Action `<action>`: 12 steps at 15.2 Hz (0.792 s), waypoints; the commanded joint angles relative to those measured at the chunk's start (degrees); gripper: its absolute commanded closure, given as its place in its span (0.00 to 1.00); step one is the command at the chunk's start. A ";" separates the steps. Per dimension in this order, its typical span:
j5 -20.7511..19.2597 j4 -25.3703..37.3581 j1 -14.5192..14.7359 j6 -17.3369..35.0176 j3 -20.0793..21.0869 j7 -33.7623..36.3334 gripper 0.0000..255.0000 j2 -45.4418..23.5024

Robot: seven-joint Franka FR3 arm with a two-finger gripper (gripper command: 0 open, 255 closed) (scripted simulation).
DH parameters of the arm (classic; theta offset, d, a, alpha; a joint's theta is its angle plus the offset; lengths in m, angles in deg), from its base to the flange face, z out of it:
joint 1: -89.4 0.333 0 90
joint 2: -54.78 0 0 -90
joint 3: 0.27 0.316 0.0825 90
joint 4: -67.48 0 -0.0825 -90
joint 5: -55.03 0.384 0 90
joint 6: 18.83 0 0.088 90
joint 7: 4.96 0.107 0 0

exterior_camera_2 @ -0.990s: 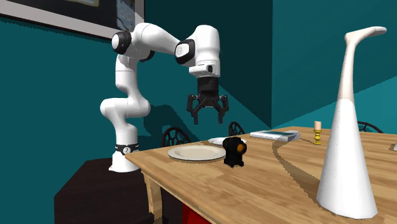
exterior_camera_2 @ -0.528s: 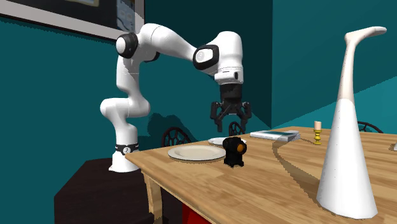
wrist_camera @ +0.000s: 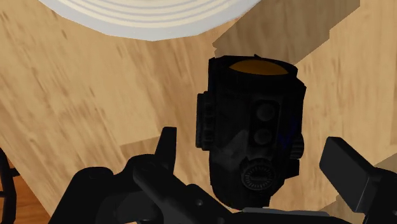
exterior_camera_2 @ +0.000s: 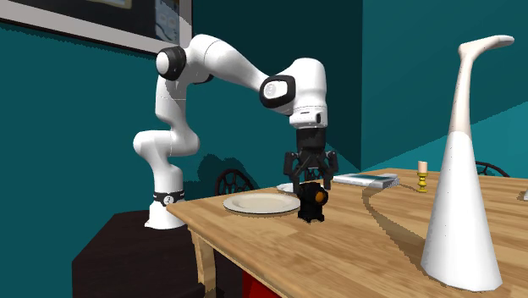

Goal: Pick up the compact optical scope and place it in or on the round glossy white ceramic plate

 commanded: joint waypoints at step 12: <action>-0.08 -0.41 0.00 0.49 -0.03 0.07 1.00 -0.05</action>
